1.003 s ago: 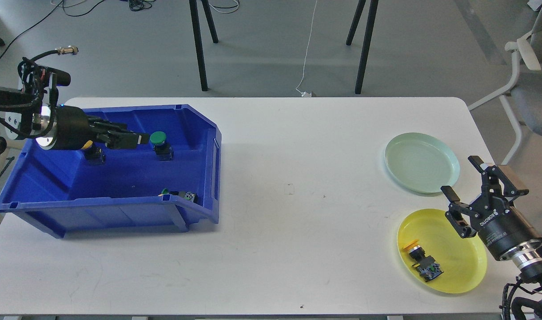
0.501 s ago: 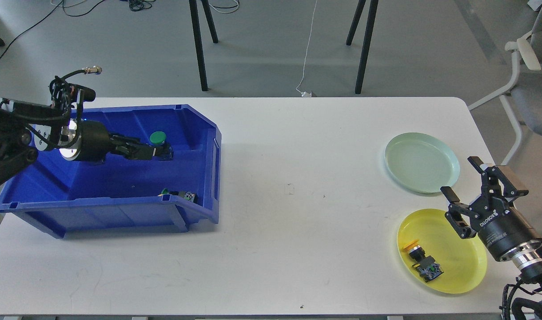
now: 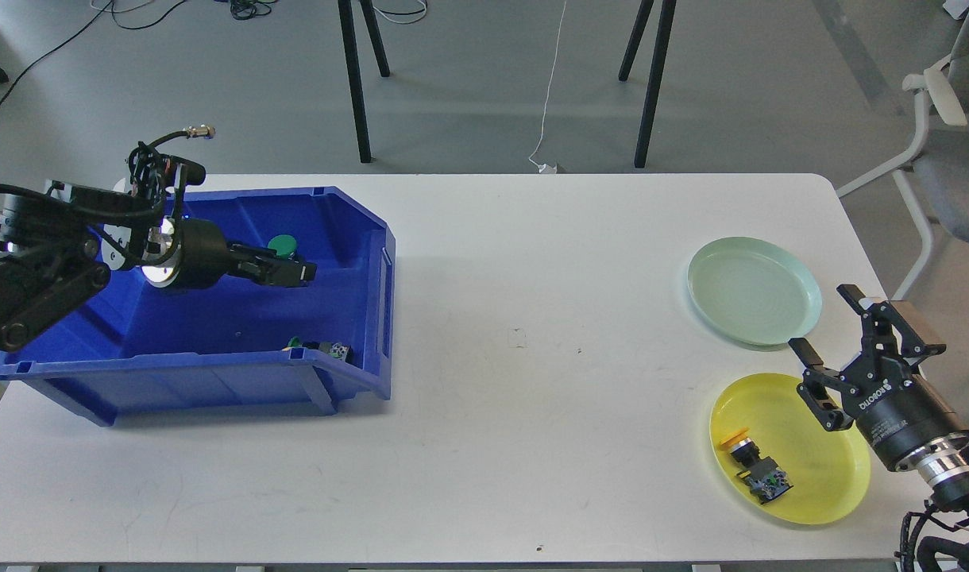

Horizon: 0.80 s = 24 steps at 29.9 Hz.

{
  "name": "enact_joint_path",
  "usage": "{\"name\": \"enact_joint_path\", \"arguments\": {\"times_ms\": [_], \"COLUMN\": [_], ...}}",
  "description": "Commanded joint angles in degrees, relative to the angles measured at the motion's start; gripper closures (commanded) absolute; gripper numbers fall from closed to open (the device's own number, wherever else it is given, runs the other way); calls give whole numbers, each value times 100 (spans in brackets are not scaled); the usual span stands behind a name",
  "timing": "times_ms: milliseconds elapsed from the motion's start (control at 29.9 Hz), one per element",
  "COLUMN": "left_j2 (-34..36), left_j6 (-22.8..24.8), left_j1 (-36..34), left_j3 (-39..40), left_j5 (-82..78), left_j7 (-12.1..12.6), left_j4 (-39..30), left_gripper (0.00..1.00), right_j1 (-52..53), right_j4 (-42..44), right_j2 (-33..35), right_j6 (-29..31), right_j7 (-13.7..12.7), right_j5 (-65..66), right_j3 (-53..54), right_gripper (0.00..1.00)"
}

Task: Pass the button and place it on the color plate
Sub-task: 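Close the left gripper around the green-capped button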

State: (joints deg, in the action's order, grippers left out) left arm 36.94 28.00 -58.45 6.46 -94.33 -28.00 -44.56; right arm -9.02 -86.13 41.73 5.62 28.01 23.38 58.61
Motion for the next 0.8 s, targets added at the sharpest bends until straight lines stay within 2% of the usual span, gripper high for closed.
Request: {"name": "enact_joint_path", "arguments": {"times_ms": [0, 769], "left_j2": [-55, -600], "left_j6": [0, 0], "left_j1": [9, 35], "left_j3": [-14, -22], "left_j5": [-6, 29], "left_j7": [0, 0], "left_j4": [114, 975], "left_gripper": [22, 22], "right_j1": [-12, -91], "right_j4": [0, 0], "right_j2": [2, 2], "right_j6": [27, 71], "right_j7": [-1, -1], "right_j5": [0, 0], "right_j3": [1, 1], "right_gripper": [9, 9]}}
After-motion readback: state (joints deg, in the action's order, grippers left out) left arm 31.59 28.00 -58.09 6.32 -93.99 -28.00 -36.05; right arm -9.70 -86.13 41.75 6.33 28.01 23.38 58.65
